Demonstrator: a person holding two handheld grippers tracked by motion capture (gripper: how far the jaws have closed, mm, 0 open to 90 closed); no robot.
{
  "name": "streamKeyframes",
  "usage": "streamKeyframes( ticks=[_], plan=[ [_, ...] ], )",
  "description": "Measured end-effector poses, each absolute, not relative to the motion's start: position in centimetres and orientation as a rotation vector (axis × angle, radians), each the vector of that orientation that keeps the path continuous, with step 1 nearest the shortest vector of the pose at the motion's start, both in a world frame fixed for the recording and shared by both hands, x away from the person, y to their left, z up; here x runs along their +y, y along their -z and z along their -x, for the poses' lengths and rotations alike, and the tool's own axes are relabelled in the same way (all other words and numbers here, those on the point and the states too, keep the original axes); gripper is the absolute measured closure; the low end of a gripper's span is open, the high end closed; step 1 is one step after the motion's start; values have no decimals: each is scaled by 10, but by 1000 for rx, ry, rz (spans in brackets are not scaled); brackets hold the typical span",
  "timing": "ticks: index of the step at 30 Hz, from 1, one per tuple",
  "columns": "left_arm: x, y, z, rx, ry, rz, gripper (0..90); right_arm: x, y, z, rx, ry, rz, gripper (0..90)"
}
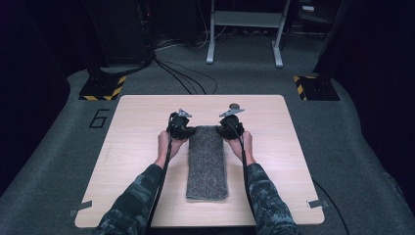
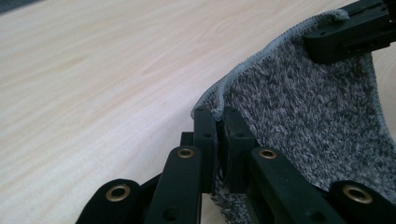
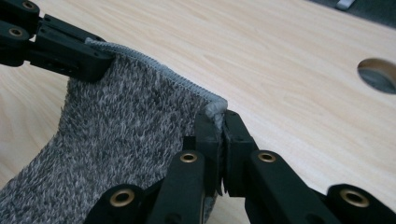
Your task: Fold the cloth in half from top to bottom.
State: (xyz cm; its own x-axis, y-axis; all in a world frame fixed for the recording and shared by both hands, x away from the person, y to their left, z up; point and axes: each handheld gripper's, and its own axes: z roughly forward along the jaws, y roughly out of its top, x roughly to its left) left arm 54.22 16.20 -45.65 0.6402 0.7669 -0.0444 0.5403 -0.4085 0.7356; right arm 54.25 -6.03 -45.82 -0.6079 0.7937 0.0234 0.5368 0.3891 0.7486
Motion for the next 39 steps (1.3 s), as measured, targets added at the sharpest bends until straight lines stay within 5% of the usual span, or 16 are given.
streamKeyframes(
  ticks=[39],
  plan=[
    [162,397,-530,848,-569,-2033,860,-74,402,-524,2144,-1167,-928,877]
  ],
)
